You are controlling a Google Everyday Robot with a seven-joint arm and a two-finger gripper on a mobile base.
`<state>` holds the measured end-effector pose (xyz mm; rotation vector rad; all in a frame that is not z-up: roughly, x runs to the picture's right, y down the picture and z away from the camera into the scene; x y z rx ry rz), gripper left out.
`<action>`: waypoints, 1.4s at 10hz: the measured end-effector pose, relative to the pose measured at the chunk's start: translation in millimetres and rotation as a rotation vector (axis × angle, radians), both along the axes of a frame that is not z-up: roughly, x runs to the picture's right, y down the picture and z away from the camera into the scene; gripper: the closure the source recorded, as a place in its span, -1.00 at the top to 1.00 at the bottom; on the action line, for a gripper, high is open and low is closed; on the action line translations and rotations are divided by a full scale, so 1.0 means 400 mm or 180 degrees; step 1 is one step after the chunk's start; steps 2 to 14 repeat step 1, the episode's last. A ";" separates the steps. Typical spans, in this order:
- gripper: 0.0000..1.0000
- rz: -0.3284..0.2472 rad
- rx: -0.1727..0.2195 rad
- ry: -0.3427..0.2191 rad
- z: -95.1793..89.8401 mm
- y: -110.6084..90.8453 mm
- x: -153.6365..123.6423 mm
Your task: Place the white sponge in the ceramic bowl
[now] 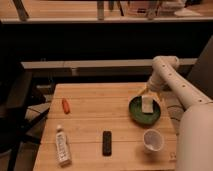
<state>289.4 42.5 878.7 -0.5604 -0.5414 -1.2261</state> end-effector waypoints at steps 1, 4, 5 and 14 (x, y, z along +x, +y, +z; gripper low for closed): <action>0.60 0.0000 -0.0008 -0.0028 -0.001 -0.012 -0.011; 0.60 0.0000 -0.0008 -0.0028 -0.001 -0.012 -0.011; 0.60 0.0000 -0.0008 -0.0028 -0.001 -0.012 -0.011; 0.60 0.0000 -0.0008 -0.0028 -0.001 -0.012 -0.011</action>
